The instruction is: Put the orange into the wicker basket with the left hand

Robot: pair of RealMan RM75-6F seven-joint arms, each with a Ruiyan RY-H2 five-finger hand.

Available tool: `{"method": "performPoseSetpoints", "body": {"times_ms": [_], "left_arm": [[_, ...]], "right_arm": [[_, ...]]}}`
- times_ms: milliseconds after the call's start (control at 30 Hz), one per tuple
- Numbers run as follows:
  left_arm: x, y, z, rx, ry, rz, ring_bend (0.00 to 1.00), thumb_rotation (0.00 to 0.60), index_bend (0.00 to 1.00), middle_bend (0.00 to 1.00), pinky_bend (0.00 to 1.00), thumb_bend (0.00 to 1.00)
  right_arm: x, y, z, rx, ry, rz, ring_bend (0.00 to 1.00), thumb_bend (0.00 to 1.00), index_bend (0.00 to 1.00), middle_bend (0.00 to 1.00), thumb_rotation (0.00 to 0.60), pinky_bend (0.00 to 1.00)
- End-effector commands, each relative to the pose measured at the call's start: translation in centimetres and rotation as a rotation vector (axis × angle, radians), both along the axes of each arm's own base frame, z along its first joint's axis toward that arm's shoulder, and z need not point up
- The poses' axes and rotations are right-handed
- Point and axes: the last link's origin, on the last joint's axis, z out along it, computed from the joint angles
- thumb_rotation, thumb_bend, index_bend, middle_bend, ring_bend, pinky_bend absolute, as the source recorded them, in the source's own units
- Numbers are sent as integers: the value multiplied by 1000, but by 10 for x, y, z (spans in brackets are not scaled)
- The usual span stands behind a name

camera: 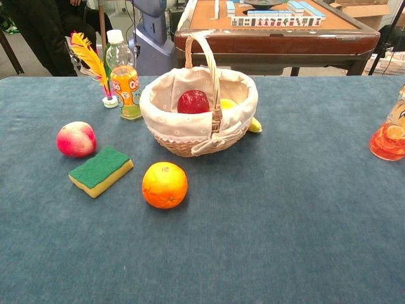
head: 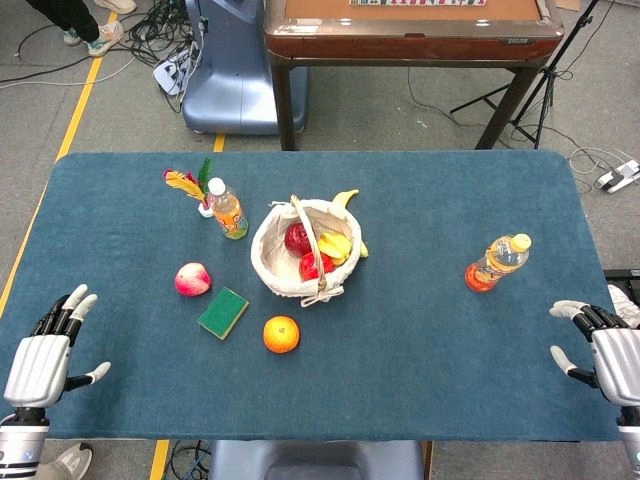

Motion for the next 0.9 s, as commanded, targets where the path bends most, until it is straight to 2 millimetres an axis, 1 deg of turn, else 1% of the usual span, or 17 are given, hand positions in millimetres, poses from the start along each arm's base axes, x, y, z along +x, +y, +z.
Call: {"method": "performPoseSetpoints", "body": {"times_ms": [33,633,767,900], "left_arm": [[0,0,0,0,2,1,66,600,126,23,173,115],[0,0,1,2,-8,-14,69,600,131,23,173,115],[2,2,1,7,-20,-63,101,600,177,25,173,115],[5,5,-2,-49,-44,-157,115,600,219,42,173,115]], "right_arm": [[0,0,0,0,0,-1,298,259,352,319,600,419],[0,0,2,-10,1,4,298,259,352,319,600,419],[2,-3,6,-24,14,11,298,258,352,319,600,419],[4,-5,10,-62,26,15,298,259,352,319,600,419]]}}
